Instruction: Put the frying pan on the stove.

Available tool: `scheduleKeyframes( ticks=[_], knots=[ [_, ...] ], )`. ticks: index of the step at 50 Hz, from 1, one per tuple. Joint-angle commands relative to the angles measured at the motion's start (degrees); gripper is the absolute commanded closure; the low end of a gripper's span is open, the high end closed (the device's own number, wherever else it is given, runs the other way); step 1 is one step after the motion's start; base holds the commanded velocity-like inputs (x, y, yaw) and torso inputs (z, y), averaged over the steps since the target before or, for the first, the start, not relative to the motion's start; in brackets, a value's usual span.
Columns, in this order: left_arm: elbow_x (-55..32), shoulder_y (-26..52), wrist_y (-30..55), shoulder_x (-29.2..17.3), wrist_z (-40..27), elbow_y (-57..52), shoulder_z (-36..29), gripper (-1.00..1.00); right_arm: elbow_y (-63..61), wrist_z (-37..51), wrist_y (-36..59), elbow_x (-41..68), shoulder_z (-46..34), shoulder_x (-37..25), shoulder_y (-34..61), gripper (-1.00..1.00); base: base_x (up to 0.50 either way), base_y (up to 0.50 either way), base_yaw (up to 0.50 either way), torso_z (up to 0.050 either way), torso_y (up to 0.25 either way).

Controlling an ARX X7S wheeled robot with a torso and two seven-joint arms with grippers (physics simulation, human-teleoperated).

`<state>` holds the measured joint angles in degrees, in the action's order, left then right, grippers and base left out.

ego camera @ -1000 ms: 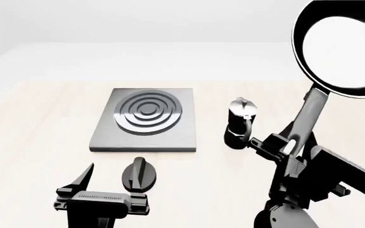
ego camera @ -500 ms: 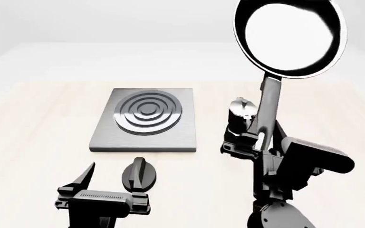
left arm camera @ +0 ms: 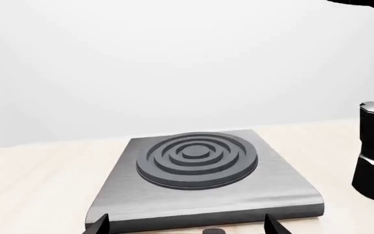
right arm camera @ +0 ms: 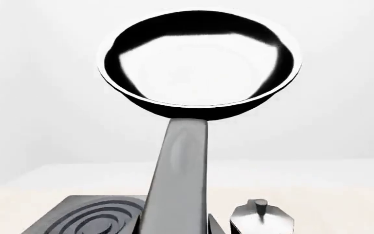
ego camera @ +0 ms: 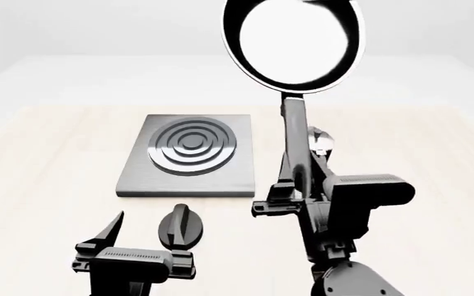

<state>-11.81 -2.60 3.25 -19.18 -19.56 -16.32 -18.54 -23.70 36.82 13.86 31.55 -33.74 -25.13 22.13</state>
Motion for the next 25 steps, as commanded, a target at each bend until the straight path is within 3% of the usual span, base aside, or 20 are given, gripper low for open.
scheduleKeyframes(
  ticks=[1, 25],
  knots=[
    [0.0, 0.0, 0.3, -0.3, -0.2, -0.4, -0.2, -1.0, -2.0, -4.2, 1.2, -3.3, -2.3, -1.3, 2.9, 1.0, 0.0, 0.0, 0.0, 0.0, 0.0],
    [-0.2, 0.1, 0.4, -0.6, -0.7, -0.6, -0.5, -1.0, 2.5, -13.3, 3.6, 0.3, -5.1, -2.2, 7.8, 1.0, 0.0, 0.0, 0.0, 0.0, 0.002]
  ],
)
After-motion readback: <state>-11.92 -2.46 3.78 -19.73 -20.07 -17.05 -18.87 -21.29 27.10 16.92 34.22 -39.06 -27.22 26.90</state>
